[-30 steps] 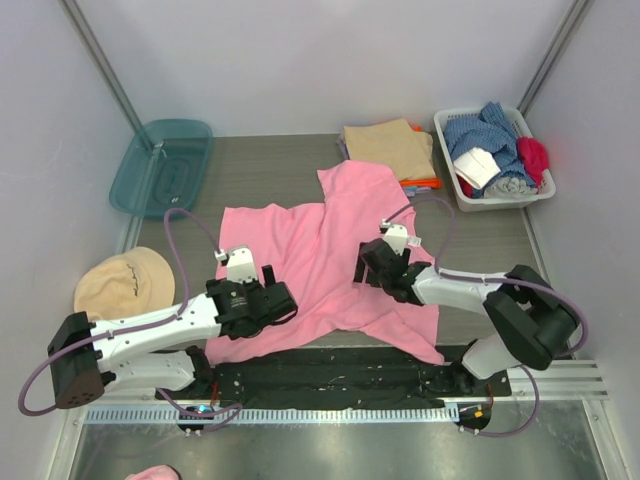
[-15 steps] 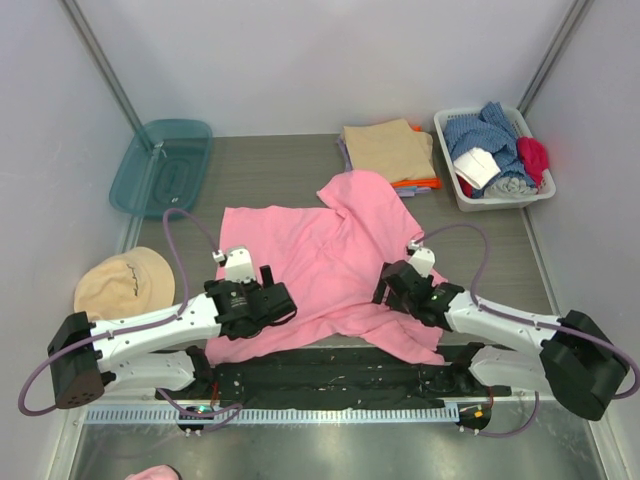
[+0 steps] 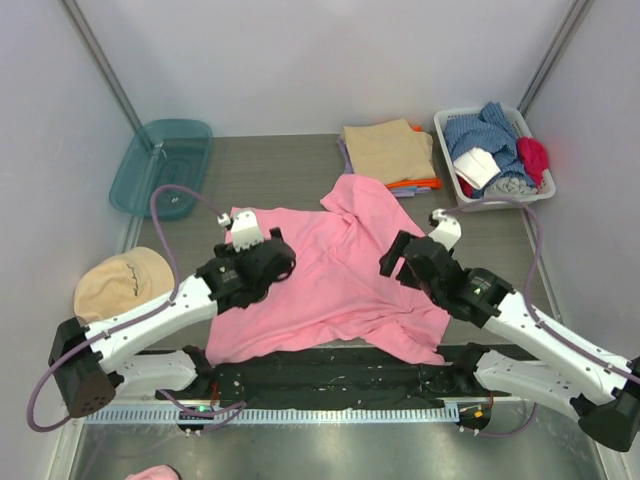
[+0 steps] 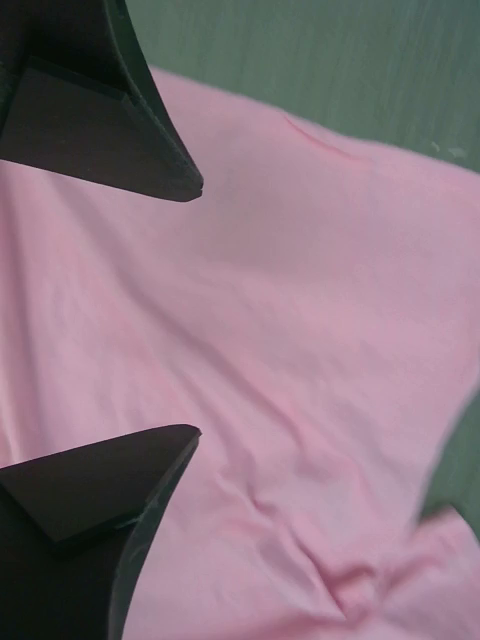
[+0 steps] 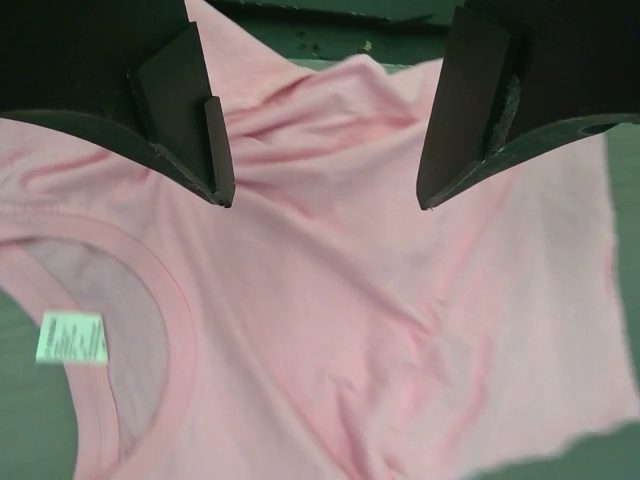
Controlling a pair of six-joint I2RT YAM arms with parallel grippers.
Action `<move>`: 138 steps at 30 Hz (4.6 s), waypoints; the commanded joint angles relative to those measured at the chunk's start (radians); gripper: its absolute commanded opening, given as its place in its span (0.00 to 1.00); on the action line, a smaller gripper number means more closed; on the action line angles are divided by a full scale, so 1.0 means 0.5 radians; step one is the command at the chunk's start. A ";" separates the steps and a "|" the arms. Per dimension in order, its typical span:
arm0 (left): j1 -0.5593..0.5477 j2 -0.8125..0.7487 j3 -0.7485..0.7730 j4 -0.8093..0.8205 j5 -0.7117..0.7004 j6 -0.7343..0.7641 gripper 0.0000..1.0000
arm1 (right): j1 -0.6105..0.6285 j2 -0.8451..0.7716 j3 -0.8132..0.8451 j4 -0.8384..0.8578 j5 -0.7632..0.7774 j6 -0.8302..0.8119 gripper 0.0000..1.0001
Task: Fold and stack the t-shirts
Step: Flatten the tshirt out
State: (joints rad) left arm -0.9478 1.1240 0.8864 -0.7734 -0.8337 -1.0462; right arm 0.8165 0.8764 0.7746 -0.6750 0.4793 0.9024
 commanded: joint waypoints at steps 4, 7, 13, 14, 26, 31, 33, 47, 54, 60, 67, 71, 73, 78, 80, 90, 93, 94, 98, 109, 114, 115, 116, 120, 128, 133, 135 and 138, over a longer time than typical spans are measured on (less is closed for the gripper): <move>0.631 0.745 0.524 1.268 1.004 0.877 1.00 | 0.011 -0.041 0.325 -0.101 0.250 -0.179 0.82; 0.760 1.257 0.960 1.356 1.408 0.982 1.00 | 0.011 -0.087 0.301 -0.104 0.232 -0.160 0.83; 0.883 2.140 1.917 1.314 1.774 1.049 1.00 | 0.011 -0.161 0.264 -0.172 0.232 -0.108 0.83; 0.886 2.224 2.128 1.289 1.836 1.052 1.00 | 0.011 -0.179 0.264 -0.190 0.232 -0.099 0.83; 1.064 3.102 3.084 1.283 2.210 0.813 1.00 | 0.011 -0.118 0.252 -0.129 0.198 -0.120 0.84; 1.079 3.265 3.176 1.304 2.244 0.761 1.00 | 0.011 -0.060 0.261 -0.101 0.186 -0.130 0.86; 1.079 3.332 3.213 1.335 2.266 0.706 1.00 | 0.011 -0.069 0.255 -0.077 0.180 -0.133 0.86; 0.951 3.452 3.246 1.486 2.385 0.574 1.00 | 0.008 -0.068 0.224 -0.077 0.201 -0.124 0.88; 0.920 3.510 3.295 1.538 2.385 0.479 1.00 | 0.008 -0.090 0.218 -0.101 0.210 -0.117 0.88; 0.914 3.566 3.320 1.636 2.407 0.338 0.99 | 0.008 -0.102 0.230 -0.119 0.235 -0.111 0.89; 0.944 3.630 3.354 1.700 2.419 0.209 0.47 | 0.008 -0.130 0.236 -0.150 0.278 -0.114 0.90; 0.978 3.630 3.332 1.725 2.419 0.172 0.14 | 0.005 -0.130 0.230 -0.153 0.278 -0.111 0.91; 0.990 3.615 3.296 1.728 2.416 0.178 0.02 | 0.008 -0.127 0.224 -0.153 0.278 -0.111 0.91; 1.082 3.416 3.045 1.755 2.453 0.242 0.00 | 0.008 -0.118 0.194 -0.147 0.272 -0.096 0.91; 1.128 3.339 2.888 1.762 2.450 0.313 0.00 | 0.008 -0.118 0.181 -0.129 0.259 -0.093 0.91; 1.361 3.023 2.682 1.492 2.523 0.595 0.00 | 0.008 -0.108 0.141 -0.034 0.195 -0.096 0.91; 1.441 2.962 2.676 1.342 2.542 0.702 0.00 | 0.008 -0.115 0.129 -0.015 0.183 -0.099 0.91; 1.463 2.946 2.670 1.317 2.560 0.718 0.00 | 0.008 -0.115 0.123 -0.012 0.174 -0.099 0.91; 1.576 2.869 2.633 1.149 2.597 0.834 0.00 | 0.008 -0.105 0.114 0.022 0.155 -0.117 0.91; 1.788 2.713 2.510 0.799 2.600 1.227 0.00 | 0.008 -0.041 0.111 0.120 0.109 -0.163 0.91; 1.944 2.636 2.446 0.728 2.588 1.341 0.00 | 0.008 -0.016 0.108 0.160 0.097 -0.173 0.91; 1.969 2.630 2.428 0.746 2.606 1.335 0.00 | 0.008 -0.010 0.101 0.163 0.091 -0.173 0.91; 2.009 2.621 2.403 0.752 2.618 1.329 0.00 | 0.008 -0.007 0.101 0.172 0.085 -0.173 0.91; 2.070 2.621 2.412 0.734 2.600 1.356 0.00 | 0.008 -0.001 0.101 0.178 0.078 -0.176 0.91; 2.110 2.658 2.529 0.694 2.609 1.350 0.30 | 0.008 0.002 0.089 0.172 0.075 -0.191 0.91; 2.083 2.609 2.608 0.719 2.597 1.295 0.97 | 0.005 0.030 0.089 0.175 0.066 -0.188 0.91; 2.074 2.578 2.648 0.722 2.582 1.282 1.00 | 0.005 0.030 0.092 0.178 0.063 -0.191 0.92; 2.034 2.474 2.679 0.719 2.594 1.249 1.00 | 0.005 0.033 0.098 0.178 0.054 -0.212 0.91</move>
State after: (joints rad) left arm 0.0719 2.4832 2.1643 -0.4221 0.4732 -0.3954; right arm 0.8173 0.8909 0.8188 -0.6197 0.4992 0.8154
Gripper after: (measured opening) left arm 0.994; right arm 0.915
